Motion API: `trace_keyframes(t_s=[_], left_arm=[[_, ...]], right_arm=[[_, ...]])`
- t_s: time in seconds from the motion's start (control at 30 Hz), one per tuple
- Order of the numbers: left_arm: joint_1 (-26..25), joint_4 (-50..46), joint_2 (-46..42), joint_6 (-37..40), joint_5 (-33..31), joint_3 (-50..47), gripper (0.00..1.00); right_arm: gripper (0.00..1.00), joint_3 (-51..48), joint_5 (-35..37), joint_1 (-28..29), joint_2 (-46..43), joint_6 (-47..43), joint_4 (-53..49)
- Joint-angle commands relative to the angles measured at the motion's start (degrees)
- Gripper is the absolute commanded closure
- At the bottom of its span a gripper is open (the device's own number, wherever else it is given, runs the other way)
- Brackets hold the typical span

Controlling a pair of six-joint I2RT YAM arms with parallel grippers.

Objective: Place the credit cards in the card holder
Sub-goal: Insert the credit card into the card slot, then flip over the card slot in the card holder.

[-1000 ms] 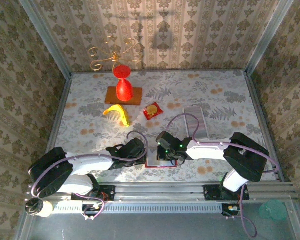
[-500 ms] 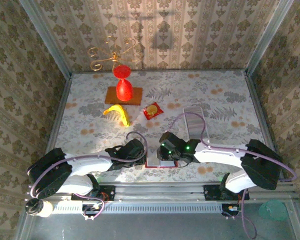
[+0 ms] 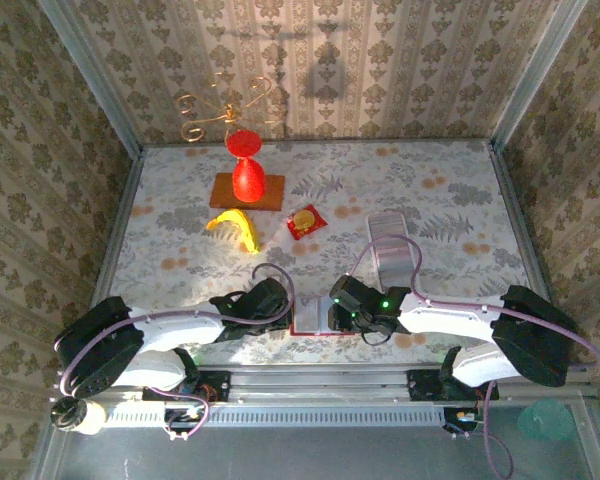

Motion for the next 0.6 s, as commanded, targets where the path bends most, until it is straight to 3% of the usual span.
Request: trace_keyframes(t_s=[0.0,0.57], left_arm=[[-0.1,-2.5,-0.9,-0.7,-0.5,-0.8,0.91],[-0.5,-2.3,-0.9,-1.1,-0.7,-1.1,0.91]], right_arm=[[0.6,0.1,1.8,0.7,1.0,1.2,-1.6],[0.55,2.0,-2.5,1.1,5.1,3.1,8.0]])
